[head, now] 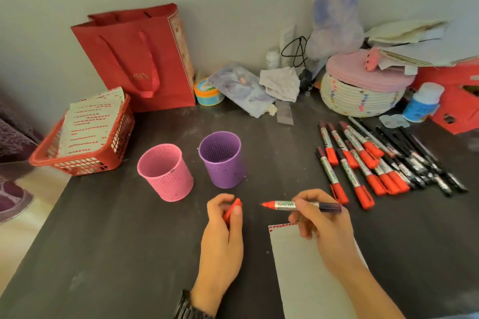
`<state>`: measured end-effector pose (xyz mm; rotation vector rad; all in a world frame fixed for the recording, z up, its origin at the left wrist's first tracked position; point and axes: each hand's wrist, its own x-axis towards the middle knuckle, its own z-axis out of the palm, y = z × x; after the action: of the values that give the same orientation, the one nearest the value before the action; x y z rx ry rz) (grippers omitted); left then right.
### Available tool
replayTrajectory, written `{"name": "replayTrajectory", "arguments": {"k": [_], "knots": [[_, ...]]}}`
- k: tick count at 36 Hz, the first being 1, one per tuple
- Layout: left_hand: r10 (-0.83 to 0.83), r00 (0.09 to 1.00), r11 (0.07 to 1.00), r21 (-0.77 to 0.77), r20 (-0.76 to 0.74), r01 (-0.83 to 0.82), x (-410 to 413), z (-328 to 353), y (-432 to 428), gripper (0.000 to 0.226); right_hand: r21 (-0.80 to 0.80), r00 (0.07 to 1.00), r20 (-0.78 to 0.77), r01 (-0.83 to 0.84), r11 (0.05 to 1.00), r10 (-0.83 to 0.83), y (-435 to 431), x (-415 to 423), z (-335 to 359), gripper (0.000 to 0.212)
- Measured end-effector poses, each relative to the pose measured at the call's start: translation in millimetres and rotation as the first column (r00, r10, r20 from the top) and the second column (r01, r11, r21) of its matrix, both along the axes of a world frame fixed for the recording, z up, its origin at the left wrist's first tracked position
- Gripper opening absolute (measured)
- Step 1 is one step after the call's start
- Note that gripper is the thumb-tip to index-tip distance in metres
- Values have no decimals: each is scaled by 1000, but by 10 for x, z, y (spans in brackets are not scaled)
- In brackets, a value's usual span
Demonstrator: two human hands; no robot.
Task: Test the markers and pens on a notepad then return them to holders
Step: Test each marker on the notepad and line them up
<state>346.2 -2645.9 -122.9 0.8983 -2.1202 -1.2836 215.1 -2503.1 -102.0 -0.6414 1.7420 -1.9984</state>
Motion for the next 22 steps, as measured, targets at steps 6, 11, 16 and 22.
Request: {"name": "replayTrajectory", "arguments": {"k": [6, 11, 16, 22], "knots": [[9, 999, 1000, -1, -40, -9, 6, 15, -19, 20, 42, 999, 23, 30, 999, -31, -13, 2, -9, 16], [-2, 999, 997, -81, -35, -1, 33, 43, -22, 26, 93, 996, 34, 73, 993, -77, -42, 17, -2, 27], [-15, 999, 987, -160, -33, 10, 26, 58, -22, 28, 111, 994, 20, 105, 988, -108, -39, 16, -5, 34], [-75, 996, 980, -186, -39, 66, 26, 58, -18, 28, 123, 995, -2, 100, 987, -101, -40, 21, -2, 41]]}}
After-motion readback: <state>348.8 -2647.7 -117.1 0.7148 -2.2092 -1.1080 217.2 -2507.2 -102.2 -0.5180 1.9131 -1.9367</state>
